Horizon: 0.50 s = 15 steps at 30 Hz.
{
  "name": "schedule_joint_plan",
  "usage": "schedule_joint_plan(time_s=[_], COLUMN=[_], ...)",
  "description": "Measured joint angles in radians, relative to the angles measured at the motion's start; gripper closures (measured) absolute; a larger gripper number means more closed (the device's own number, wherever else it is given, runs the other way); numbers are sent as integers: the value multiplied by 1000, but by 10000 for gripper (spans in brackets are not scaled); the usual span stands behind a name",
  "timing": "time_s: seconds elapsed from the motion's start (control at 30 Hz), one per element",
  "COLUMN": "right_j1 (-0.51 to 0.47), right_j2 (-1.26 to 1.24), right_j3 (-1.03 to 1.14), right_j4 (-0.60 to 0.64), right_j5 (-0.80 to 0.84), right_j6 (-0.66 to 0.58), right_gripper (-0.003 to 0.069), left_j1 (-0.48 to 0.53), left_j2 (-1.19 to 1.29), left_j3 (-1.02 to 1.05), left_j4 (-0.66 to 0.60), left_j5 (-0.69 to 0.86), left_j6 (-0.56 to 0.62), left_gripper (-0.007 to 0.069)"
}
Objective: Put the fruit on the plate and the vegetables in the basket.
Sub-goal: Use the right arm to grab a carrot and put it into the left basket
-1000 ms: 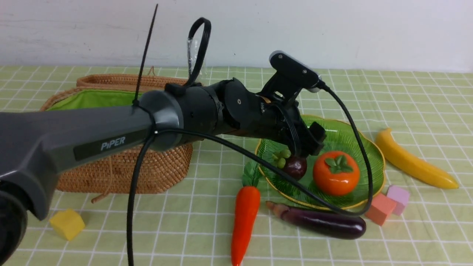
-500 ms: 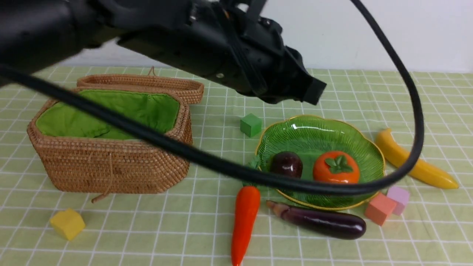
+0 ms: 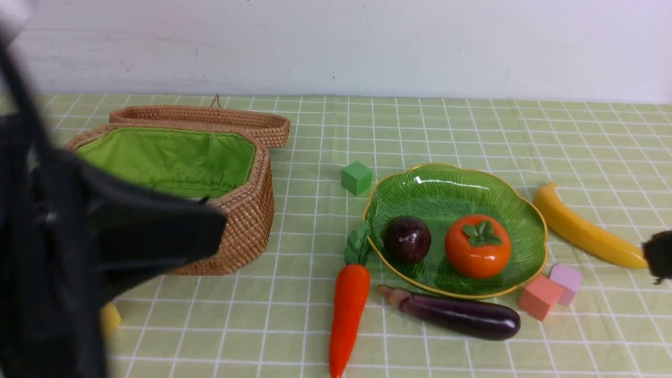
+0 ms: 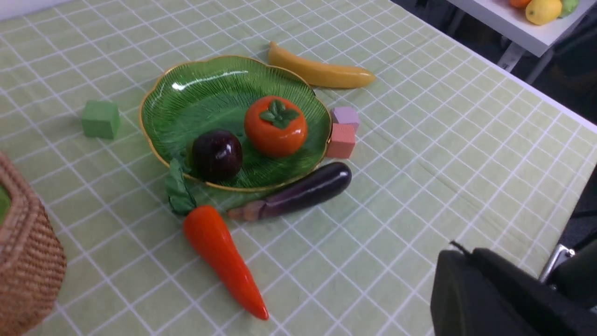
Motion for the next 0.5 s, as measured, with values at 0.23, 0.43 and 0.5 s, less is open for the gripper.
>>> schedule_joint_plan(time_s=[0.23,0.43,0.5], right_j1=[105,289,322], right_j2=[205,374,444], right_j3=[1,1,-4], right_j4=[56,-2,-31], right_j5=[-66,-195,-224], right_j6=[22,171,232], right_gripper=[627,619,602], left_j1=[0,0,0], left_j2=[-186,-243,-245], left_j3=[105,105,105], left_j4=[17,65,76], left_j5=[5,5,8], left_j6=[-7,-7,-7], left_gripper=[638,638,638])
